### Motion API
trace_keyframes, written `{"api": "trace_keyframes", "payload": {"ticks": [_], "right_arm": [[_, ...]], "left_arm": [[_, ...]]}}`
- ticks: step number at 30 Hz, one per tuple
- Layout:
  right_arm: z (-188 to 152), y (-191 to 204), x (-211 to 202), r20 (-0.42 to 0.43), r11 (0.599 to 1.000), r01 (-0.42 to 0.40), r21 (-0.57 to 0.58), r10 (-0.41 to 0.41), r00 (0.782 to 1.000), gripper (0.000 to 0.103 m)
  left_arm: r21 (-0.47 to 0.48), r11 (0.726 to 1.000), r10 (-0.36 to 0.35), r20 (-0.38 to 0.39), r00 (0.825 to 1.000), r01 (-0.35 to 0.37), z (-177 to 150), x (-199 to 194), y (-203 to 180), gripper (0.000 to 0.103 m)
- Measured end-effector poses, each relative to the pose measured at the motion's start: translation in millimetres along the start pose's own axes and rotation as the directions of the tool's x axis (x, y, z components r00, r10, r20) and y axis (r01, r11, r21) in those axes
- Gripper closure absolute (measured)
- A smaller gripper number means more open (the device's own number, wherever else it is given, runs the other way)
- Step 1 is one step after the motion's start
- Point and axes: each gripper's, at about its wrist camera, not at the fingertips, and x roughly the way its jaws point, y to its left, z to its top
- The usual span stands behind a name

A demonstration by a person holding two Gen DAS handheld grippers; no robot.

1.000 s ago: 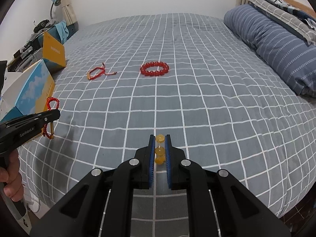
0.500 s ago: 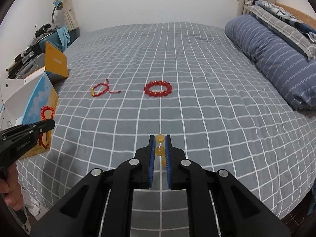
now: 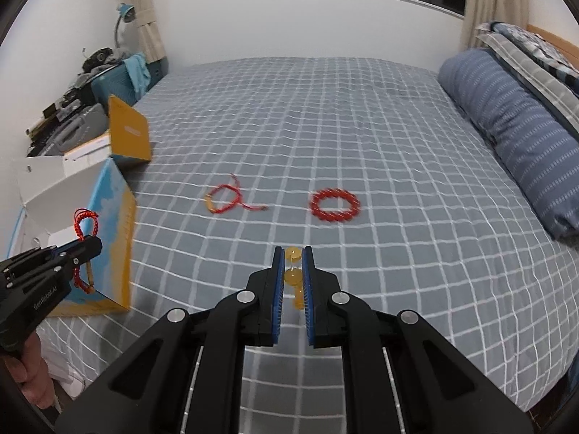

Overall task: Organize jewelry
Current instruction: 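Carry the red string bracelet and yellow beads into the white box with both tools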

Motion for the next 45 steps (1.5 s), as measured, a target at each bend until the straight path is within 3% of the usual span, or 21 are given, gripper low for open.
{"api": "trace_keyframes", "payload": {"ticks": [13,20,27,32,45], "right_arm": [[48,103,-3,0.035,0.987,-0.112,-0.113,0.117,0.993,0.094],[56,180,-2,0.014,0.957,-0.215,-0.193,0.222,0.975,0.094],[50,249,5,-0.022,0.911,-0.317,-0.265,0.323,0.946,0.094],[33,285,31,-0.085,0.902,-0.321,-0.288,0.31,0.947,0.094],[2,307,85,-0.223,0.916,-0.305,-0.262,0.25,0.942,0.094]], "left_arm": [[-0.098,0.99,0.108,0.038,0.993,-0.104,16,-40,86,0.096],[-0.177,0.966,0.202,0.058,0.978,-0.189,8,-58,146,0.096],[-0.236,0.939,0.26,0.012,0.965,-0.25,-11,-59,204,0.096],[-0.269,0.923,0.276,-0.039,0.96,-0.276,-31,-47,236,0.096],[-0.28,0.913,0.261,-0.16,0.952,-0.297,-59,-3,269,0.096]]}}
